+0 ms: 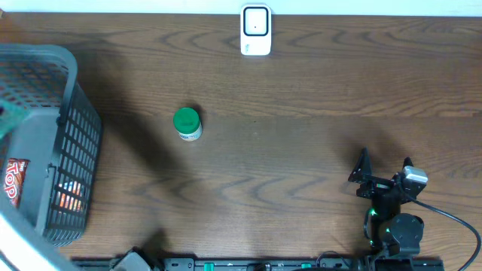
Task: Scan the item barcode
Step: 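Carry the green pack out and release it beside the bottle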
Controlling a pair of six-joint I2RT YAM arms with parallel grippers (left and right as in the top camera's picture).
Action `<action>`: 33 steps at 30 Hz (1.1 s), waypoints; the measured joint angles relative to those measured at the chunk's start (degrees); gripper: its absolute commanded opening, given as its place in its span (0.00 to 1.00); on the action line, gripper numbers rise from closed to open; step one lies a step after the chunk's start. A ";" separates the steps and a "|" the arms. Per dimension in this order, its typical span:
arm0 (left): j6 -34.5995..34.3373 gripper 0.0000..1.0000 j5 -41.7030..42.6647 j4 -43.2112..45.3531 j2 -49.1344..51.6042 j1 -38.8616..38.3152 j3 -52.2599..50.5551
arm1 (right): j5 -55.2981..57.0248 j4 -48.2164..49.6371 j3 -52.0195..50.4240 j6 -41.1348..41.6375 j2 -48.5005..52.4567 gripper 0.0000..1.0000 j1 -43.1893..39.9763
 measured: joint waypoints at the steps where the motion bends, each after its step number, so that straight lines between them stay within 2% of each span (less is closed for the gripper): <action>1: -0.68 0.13 3.89 0.31 -3.78 -0.74 0.13 | 0.00 0.00 0.00 0.00 0.00 0.99 0.00; 5: -1.95 0.14 16.92 -0.44 -12.37 -9.64 0.17 | -0.02 -0.02 0.00 0.00 -0.02 0.99 0.00; 9: -2.45 0.14 21.33 -0.13 -14.99 -27.30 -4.55 | 0.00 -0.02 0.00 0.00 -0.02 0.99 0.00; 13: -2.86 0.14 15.15 5.75 -12.02 -48.65 -15.78 | -0.02 0.00 0.00 0.00 0.00 0.99 0.00; 18: -3.17 0.14 2.27 15.41 -0.11 -66.58 -26.73 | 0.00 -0.02 0.00 0.00 0.00 0.99 0.00; 22: -4.44 0.14 -7.34 20.96 15.02 -75.34 -29.64 | -0.02 -0.02 0.00 0.00 -0.02 0.99 0.00; 27: -6.12 0.14 -12.98 25.86 28.30 -77.92 -29.62 | 0.00 0.00 0.00 0.00 0.00 0.99 0.00; 28: -6.21 0.17 -13.60 26.36 30.21 -77.92 -29.62 | 0.00 0.00 0.00 0.00 0.00 0.99 0.00; 29: -6.34 0.35 -14.23 26.93 32.30 -77.85 -29.62 | -0.02 0.00 0.00 0.00 0.00 0.99 0.00; 30: -6.43 0.59 -14.73 27.23 34.07 -77.66 -29.62 | 0.00 0.00 0.00 0.00 0.00 0.99 0.00; 31: -6.75 0.74 -15.32 27.58 36.17 -77.33 -29.62 | -0.02 -0.02 0.00 0.00 0.00 0.99 0.00; 32: -6.84 0.83 -15.50 27.76 36.52 -77.18 -29.62 | 0.00 -0.02 0.00 0.00 0.00 0.99 0.00; 33: -6.99 0.86 -15.76 27.98 36.57 -77.07 -29.62 | -0.02 0.00 0.00 0.00 0.00 0.99 0.00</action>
